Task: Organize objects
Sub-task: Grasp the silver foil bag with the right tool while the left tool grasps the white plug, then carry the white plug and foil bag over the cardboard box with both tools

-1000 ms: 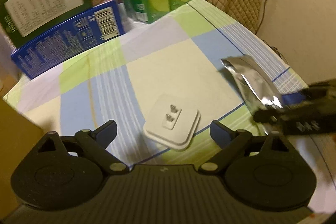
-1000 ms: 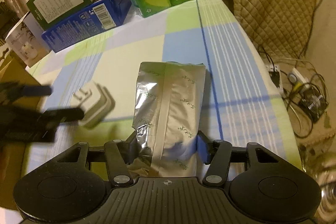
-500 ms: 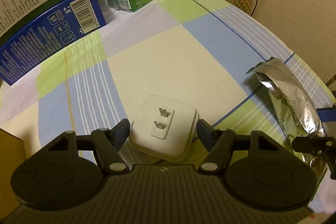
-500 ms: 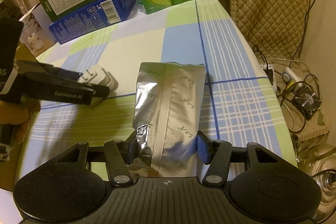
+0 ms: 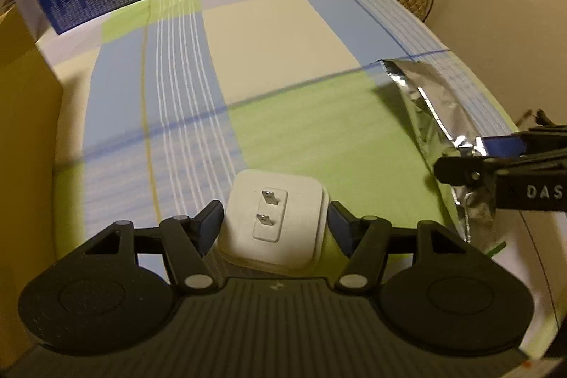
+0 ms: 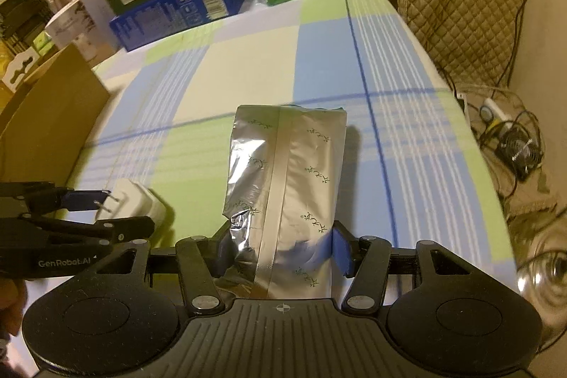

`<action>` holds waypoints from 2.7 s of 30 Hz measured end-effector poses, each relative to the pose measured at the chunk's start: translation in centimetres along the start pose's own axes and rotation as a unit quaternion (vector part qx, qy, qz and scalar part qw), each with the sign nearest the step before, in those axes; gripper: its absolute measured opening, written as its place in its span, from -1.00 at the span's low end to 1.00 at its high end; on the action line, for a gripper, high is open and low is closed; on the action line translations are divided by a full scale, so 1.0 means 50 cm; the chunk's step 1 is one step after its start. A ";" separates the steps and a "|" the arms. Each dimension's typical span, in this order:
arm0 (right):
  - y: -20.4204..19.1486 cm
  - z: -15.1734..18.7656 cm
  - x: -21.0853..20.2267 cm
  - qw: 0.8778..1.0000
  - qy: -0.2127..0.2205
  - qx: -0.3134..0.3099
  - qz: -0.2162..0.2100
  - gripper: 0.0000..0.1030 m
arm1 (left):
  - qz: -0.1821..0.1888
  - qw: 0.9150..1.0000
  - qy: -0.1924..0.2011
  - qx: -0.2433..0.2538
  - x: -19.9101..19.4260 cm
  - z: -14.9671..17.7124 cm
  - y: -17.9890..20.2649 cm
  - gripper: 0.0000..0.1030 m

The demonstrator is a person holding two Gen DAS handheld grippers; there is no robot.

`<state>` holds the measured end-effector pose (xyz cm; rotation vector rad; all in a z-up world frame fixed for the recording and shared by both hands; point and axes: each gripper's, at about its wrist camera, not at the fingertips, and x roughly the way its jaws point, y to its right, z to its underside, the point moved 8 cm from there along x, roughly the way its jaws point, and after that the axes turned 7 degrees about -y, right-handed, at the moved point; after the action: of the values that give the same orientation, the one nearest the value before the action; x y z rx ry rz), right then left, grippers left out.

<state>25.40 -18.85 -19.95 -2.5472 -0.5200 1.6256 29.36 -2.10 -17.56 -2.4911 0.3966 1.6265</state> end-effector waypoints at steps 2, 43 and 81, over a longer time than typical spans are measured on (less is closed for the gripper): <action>-0.005 0.014 -0.003 1.000 0.002 0.002 0.000 0.02 | -0.001 1.000 0.020 0.006 -0.015 0.024 0.005 0.30; -0.077 0.142 -0.187 0.999 0.039 0.026 -0.011 0.01 | 0.025 0.996 0.051 -0.075 -0.197 0.162 0.036 0.20; -0.223 0.177 -0.309 0.996 0.070 -0.049 -0.019 0.01 | 0.012 0.987 0.120 -0.102 -0.413 0.247 0.006 0.20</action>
<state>8.95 -14.37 -7.73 -2.6784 -0.6467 1.4303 10.58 3.73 -3.67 -2.8579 0.3006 1.4454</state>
